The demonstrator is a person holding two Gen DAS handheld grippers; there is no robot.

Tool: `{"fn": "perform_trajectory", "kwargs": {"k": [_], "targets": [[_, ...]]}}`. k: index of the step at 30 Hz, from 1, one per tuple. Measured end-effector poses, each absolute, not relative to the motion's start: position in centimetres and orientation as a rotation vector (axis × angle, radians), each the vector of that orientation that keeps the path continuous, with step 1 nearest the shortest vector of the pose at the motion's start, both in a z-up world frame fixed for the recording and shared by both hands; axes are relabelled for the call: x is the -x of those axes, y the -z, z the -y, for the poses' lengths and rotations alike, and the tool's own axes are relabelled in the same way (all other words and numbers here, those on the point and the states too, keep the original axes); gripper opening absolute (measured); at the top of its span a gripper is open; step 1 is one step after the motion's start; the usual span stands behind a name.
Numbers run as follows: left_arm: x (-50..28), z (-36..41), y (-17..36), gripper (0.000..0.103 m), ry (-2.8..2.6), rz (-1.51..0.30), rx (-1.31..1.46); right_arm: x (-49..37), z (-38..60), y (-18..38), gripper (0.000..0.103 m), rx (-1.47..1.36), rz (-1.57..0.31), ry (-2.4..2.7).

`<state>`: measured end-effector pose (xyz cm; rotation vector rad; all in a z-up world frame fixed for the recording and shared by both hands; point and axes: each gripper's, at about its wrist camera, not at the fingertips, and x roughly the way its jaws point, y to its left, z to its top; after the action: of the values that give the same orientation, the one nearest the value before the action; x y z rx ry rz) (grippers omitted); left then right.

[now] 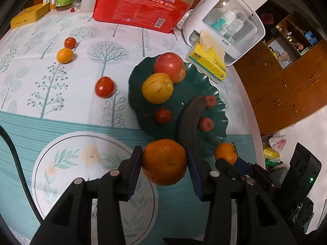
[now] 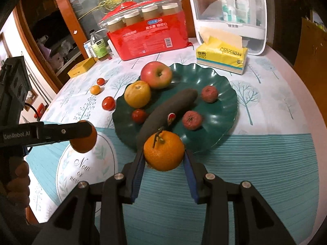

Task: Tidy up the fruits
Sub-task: 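Carry the orange and tangerine over the green plate with both tools, then open the left tool to drop the orange while the right tool releases the tangerine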

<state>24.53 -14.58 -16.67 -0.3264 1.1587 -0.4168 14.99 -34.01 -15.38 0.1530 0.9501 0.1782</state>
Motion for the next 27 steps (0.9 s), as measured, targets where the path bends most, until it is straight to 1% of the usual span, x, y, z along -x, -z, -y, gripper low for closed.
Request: {"fn": "perform_trajectory", "kwargs": {"k": [10, 17, 20, 22, 27], "targets": [[-27.2, 17.4, 18.3, 0.043, 0.405, -1.220, 0.264, -17.0, 35.5, 17.5, 0.039, -0.220, -1.004, -0.244], [-28.2, 18.6, 19.3, 0.043, 0.411, -1.239, 0.233, -17.2, 35.5, 17.8, 0.040, -0.249, -0.977, -0.277], [-28.3, 18.7, 19.3, 0.048, 0.411, -1.230, 0.236, -17.3, 35.6, 17.9, 0.040, -0.262, -0.976, -0.286], [-28.3, 18.6, 19.1, 0.057, 0.412, -1.219, 0.241, -17.3, 35.6, 17.9, 0.040, -0.263, -0.977, -0.287], [-28.1, 18.2, 18.6, 0.062, 0.412, -1.205, 0.247, -17.2, 35.5, 17.8, 0.041, -0.253, -0.983, -0.272]]}}
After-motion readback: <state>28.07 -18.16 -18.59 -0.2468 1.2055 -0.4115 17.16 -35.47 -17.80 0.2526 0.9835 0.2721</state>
